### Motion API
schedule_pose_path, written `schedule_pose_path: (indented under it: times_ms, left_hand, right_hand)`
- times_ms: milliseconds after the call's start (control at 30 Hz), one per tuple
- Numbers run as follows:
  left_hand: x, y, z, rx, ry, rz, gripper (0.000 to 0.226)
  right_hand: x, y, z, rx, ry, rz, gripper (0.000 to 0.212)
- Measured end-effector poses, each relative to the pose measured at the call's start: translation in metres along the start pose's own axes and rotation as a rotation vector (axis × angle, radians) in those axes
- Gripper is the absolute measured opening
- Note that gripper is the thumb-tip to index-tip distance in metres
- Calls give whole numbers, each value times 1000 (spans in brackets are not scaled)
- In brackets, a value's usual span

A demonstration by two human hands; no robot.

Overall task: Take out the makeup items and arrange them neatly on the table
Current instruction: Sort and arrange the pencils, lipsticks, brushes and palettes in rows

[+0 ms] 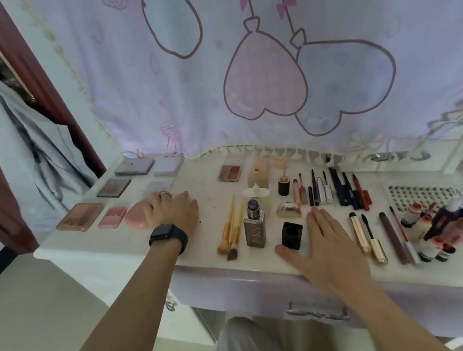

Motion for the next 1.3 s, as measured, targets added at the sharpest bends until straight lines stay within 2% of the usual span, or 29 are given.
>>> schedule_pose_path:
  times_ms: [133, 300, 533, 600, 667, 767, 867, 1000, 1133, 1167, 1233, 1300]
  left_hand:
    - [-4, 3, 2, -98, -44, -8, 37]
    - [-11, -1, 2, -375, -108, -24, 31]
    - [-17, 3, -4, -483, -137, -76, 38]
    - [-26, 8, -8, -644, -108, -75, 46]
    - [-37, 15, -12, -902, -37, -59, 53]
    - [-55, 31, -12, -1295, 79, 9, 53]
    - [-74, 55, -4, -1567, 114, 96, 48]
    - [-97, 91, 17, -1768, -2, 120, 44]
    - [-119, 120, 49, -1717, -228, 90, 46]
    - [-123, 125, 56, -1668, -293, 86, 48]
    - [-133, 131, 75, -1550, -423, 77, 53]
    - [-143, 133, 93, -1396, -543, 47, 56]
  right_hand:
    - [-2, 2, -1, -1, 9, 5, 123]
    - [-2, 3, -1, 14, -4, 0, 124]
    - [-2, 1, 0, 15, -12, 6, 124]
    - [-2, 1, 0, -3, 1, -1, 125]
    - [-2, 2, 0, -10, 6, 3, 127]
    - [-3, 4, -1, -4, 4, 22, 129]
    - [-6, 9, -3, 53, 5, 30, 126]
    - [-20, 29, -6, 323, 38, 131, 109]
    - [-45, 63, -12, 893, 21, 246, 45]
    - [-50, 72, -15, 1053, 10, 215, 39]
    - [-58, 87, -15, 1316, -11, 36, 49]
    - [-66, 96, -10, 1477, -27, -139, 53]
Point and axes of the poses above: each hand's wrist, its own x-axis towards the middle knuckle, its own y-axis out of the back of the hand, z = x × y, the point moved 3 cm from there along x, towards the middle knuckle, and after that the axes turned 6 degrees about -y, right-handed, at the moved point
